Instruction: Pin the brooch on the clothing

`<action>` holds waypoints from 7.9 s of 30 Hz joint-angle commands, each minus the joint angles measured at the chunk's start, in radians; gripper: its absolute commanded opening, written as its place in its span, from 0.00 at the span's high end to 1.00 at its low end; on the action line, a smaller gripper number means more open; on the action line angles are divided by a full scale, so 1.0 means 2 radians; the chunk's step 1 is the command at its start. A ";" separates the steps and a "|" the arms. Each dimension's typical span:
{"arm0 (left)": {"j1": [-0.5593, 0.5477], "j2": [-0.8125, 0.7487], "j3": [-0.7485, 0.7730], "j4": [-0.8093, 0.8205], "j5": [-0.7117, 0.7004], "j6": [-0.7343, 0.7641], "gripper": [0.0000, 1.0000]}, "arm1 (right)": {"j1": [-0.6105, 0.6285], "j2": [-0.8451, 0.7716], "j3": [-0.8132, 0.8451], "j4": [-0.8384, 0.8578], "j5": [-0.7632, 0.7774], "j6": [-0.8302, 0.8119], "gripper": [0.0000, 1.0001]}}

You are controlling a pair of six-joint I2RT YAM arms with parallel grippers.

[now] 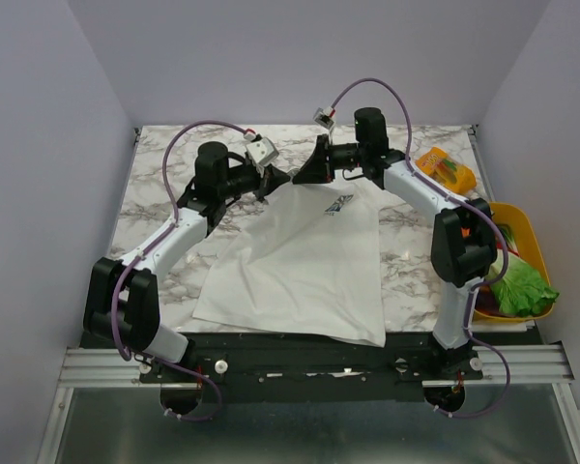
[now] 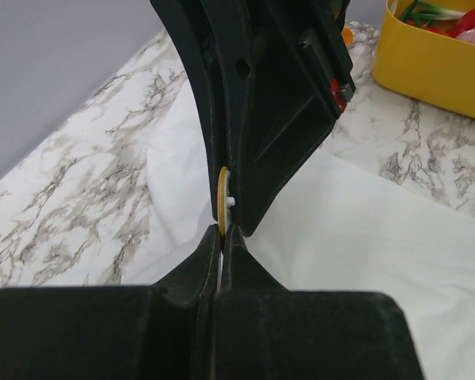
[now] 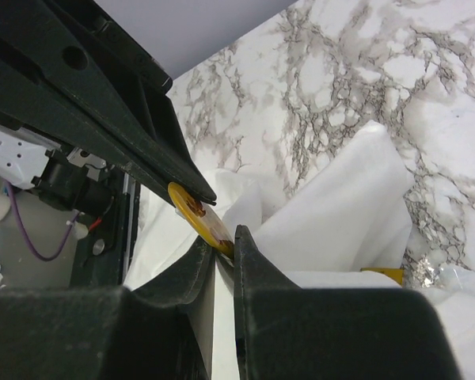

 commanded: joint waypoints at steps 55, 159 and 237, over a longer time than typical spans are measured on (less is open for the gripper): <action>0.021 -0.058 -0.132 0.190 0.019 -0.128 1.00 | -0.009 -0.034 -0.103 0.229 0.086 0.157 0.95; 0.046 -0.185 -0.078 -0.575 -0.452 -0.348 0.01 | 0.086 -0.409 -0.535 -0.391 0.520 0.275 0.12; -0.203 -0.273 -0.282 -0.540 -0.276 -0.617 0.23 | -0.119 -0.274 -0.352 -0.202 0.398 0.183 0.99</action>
